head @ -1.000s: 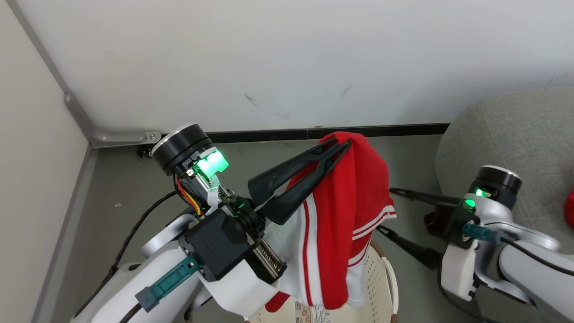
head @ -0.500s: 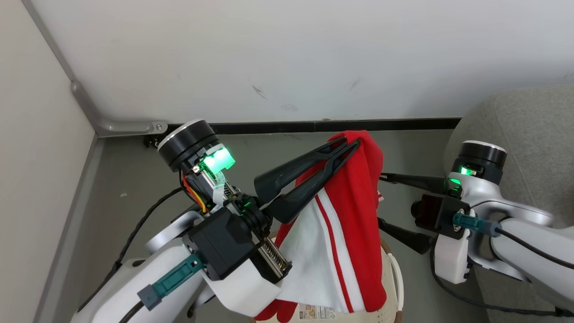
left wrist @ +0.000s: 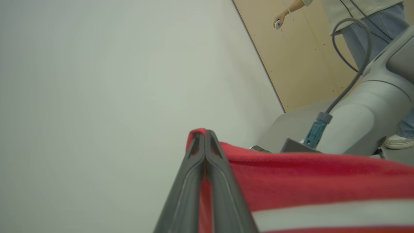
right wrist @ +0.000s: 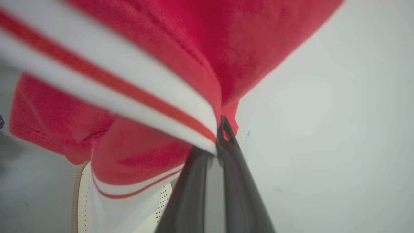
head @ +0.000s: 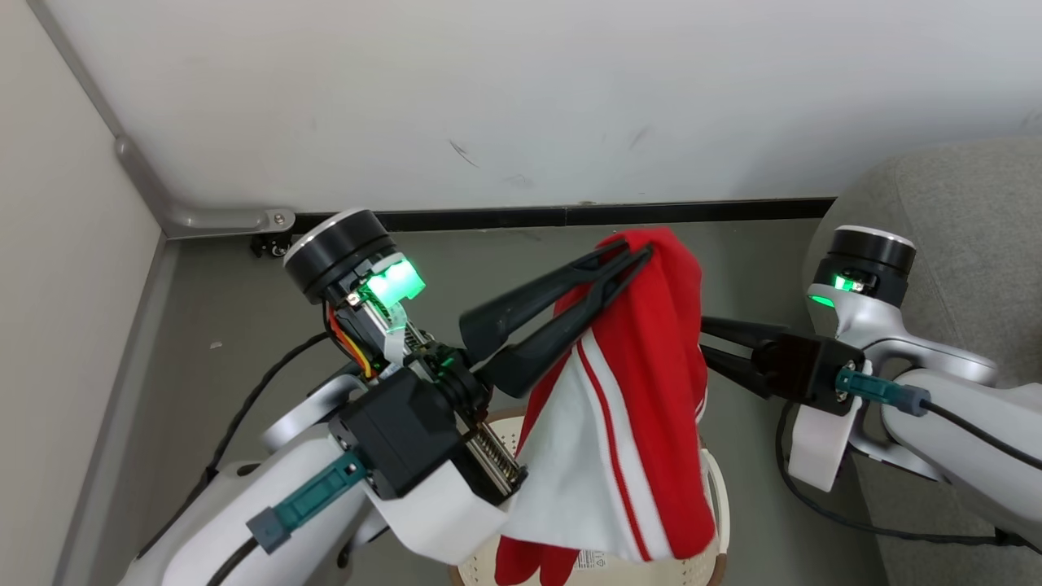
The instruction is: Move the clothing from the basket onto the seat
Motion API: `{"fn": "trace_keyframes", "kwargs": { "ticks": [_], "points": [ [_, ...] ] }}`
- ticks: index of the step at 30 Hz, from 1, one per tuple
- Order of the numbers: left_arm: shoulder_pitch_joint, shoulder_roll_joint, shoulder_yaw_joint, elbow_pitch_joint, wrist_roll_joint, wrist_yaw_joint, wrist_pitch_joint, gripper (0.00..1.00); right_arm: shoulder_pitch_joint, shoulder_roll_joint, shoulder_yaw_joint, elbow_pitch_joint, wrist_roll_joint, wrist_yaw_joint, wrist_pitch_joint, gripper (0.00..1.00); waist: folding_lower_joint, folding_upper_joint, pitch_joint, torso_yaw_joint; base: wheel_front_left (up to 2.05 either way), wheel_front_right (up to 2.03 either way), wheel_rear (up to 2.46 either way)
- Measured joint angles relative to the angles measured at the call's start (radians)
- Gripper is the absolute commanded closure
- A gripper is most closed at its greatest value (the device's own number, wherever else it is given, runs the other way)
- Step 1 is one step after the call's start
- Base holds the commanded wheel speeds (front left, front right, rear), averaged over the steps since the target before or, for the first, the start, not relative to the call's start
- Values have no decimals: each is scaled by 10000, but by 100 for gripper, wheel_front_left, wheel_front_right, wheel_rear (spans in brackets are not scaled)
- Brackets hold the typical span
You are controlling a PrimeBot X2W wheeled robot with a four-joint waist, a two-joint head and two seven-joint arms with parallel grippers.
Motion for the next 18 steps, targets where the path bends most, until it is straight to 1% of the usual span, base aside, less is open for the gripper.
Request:
{"fn": "trace_keyframes", "kwargs": {
  "ticks": [4,8,9,14,18],
  "points": [
    [3,42,219,259,-82,0,0,100,-25,29,-138,150,38,0,-453,100,0,0,54,-59,0,0,0],
    [104,96,426,690,-299,-2,0,100,55,2,-717,426,543,0,-548,100,0,0,86,-151,0,0,0],
    [104,96,426,690,-299,-2,0,100,55,2,-717,426,543,0,-548,100,0,0,86,-151,0,0,0],
    [558,132,696,1275,-552,2,0,100,592,-79,-1398,673,1012,0,-658,100,0,1,110,-317,0,0,0],
    [828,134,892,1582,-686,12,0,100,969,-100,-2148,725,1336,0,-723,100,0,0,136,-487,0,0,0]
  ]
}}
